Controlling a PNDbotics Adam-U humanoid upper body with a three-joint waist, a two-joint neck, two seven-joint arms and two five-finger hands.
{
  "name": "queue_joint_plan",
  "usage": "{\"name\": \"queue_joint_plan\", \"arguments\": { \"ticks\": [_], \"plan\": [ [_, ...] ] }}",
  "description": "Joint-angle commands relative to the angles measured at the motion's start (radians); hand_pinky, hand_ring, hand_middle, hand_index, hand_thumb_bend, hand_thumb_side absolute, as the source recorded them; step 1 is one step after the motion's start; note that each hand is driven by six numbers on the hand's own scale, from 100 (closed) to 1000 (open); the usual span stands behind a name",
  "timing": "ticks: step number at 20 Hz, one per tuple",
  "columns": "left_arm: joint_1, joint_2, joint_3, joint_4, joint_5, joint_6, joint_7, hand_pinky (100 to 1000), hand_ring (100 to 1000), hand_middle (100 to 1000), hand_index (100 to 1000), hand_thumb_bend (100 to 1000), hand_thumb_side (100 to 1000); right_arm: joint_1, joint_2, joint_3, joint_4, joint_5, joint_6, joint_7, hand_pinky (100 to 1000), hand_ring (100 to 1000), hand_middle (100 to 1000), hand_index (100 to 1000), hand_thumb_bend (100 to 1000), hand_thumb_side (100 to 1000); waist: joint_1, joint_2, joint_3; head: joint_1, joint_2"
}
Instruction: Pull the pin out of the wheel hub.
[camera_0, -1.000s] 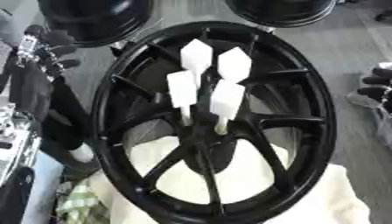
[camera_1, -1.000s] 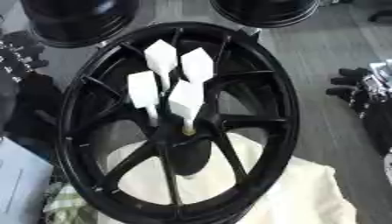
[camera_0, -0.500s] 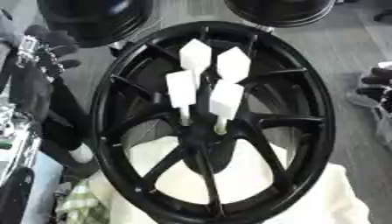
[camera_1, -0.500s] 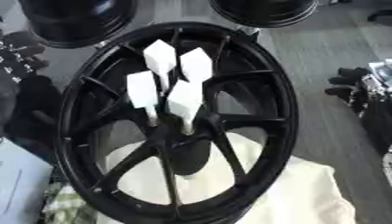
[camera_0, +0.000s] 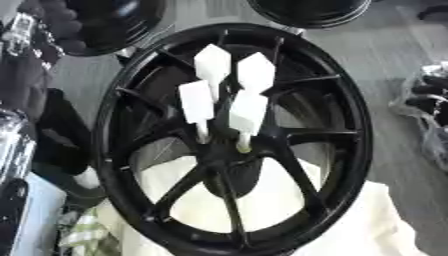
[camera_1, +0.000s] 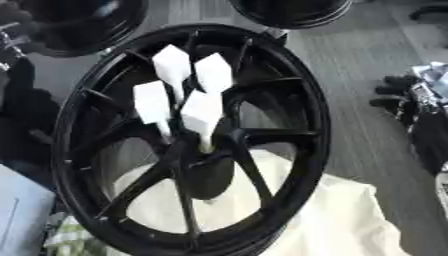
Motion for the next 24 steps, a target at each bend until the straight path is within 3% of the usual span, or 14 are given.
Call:
{"name": "queue_joint_plan", "arguments": {
  "ticks": [1,7,11,16,24],
  "plan": [
    [-0.069,0.157,-0.038,-0.080,-0.040,0.024,-0.026,770,808,736,812,100,688,-0.003,-0.041,-0.008,-0.008,-0.001,0.000,-0.001,961,736,723,822,100,806,0.002,-0.025,-0.004,0.002,0.006],
    [-0.206,0.446,-0.152,-0.193,-0.052,0.104,-0.143,826,830,766,841,100,658,0.004,-0.053,-0.003,-0.007,0.010,0.000,0.004,960,736,723,822,100,811,0.020,-0.029,-0.008,-0.001,0.007],
    [-0.297,0.570,-0.237,-0.212,-0.077,0.115,-0.266,848,838,779,853,100,667,0.010,-0.056,0.001,-0.006,0.023,-0.002,0.007,960,736,723,822,100,814,0.026,-0.029,-0.010,-0.004,0.005],
    [-0.419,0.590,-0.339,-0.213,-0.133,0.140,-0.414,866,844,792,867,100,697,0.014,-0.058,0.005,-0.008,0.033,-0.004,0.010,960,737,723,822,100,813,0.028,-0.030,-0.009,-0.007,0.006],
    [-0.550,0.531,-0.470,-0.213,-0.239,0.201,-0.631,870,834,787,867,100,893,0.010,-0.052,0.007,-0.013,0.036,-0.005,0.013,960,737,724,822,100,813,0.025,-0.023,-0.013,-0.035,-0.003]
  ]
}}
